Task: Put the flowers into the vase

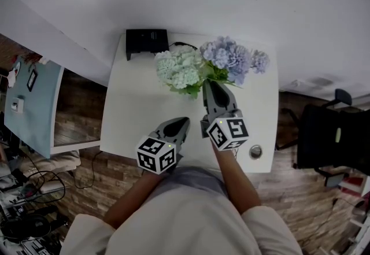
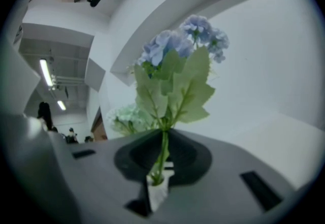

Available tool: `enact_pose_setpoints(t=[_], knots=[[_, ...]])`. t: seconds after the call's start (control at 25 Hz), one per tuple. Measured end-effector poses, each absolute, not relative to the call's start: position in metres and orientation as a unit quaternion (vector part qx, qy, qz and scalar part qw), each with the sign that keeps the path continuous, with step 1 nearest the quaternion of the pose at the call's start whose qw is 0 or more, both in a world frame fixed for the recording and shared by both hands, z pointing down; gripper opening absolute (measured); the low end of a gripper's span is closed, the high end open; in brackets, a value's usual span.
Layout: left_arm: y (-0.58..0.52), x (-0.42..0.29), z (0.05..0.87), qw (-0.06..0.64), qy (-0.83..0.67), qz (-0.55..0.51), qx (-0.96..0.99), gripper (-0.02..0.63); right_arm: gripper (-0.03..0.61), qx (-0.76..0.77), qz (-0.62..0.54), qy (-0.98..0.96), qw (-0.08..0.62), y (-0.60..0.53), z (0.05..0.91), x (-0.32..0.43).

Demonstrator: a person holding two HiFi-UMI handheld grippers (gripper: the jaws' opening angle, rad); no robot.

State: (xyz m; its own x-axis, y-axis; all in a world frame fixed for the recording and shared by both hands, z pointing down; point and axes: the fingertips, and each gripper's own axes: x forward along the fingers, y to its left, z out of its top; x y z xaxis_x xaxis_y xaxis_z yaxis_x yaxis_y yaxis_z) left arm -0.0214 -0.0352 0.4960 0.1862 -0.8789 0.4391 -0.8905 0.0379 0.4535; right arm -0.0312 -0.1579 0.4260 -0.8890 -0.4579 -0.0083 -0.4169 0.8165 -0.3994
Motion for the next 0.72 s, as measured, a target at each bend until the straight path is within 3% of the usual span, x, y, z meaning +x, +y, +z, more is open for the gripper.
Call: enact_pose_setpoints(t=[0.72], knots=[[-0.035, -0.024, 0.499, 0.345, -0.637, 0.0, 0.689, 0.023, 0.048, -0.209, -0.165, 0.964, -0.011, -0.137, 0.457, -0.041]])
